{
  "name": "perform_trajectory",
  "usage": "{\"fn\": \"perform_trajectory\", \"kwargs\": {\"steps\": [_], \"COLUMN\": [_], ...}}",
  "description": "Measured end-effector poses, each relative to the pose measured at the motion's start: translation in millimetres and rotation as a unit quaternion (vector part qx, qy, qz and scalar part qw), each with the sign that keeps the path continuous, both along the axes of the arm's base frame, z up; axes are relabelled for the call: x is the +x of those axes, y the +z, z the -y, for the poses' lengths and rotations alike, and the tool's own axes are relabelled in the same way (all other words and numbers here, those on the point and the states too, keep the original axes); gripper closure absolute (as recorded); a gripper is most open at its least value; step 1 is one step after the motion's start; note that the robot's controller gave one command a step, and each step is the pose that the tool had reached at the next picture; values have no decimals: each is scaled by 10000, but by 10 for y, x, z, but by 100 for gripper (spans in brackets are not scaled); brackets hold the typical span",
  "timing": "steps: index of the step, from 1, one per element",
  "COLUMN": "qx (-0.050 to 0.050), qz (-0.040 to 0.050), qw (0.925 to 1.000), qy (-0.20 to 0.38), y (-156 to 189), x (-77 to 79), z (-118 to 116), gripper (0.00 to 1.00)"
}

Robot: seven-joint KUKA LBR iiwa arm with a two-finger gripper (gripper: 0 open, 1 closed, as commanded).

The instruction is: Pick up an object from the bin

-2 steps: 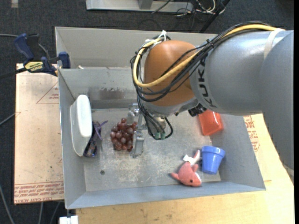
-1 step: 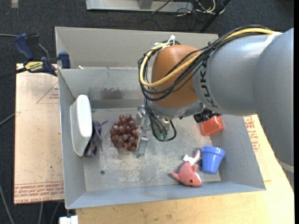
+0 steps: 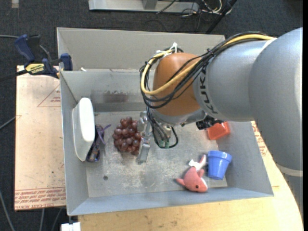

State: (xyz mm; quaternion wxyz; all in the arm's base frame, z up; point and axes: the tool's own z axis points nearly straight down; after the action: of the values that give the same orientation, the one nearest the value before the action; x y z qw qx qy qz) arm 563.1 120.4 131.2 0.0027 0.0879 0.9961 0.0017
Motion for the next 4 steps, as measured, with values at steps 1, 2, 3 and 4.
{"fn": "perform_trajectory", "kwargs": {"steps": [1,2,3,4], "qx": [4,29,29,27], "qz": [-14,52,58,62], "qw": [9999,9996,9996,9995], "qy": [-133,-275,-291,-296], "y": [-515,-753,-731,-675], "x": [95,153,151,151], "z": [14,-4,-2,1], "gripper": [0,100,100,100]}}
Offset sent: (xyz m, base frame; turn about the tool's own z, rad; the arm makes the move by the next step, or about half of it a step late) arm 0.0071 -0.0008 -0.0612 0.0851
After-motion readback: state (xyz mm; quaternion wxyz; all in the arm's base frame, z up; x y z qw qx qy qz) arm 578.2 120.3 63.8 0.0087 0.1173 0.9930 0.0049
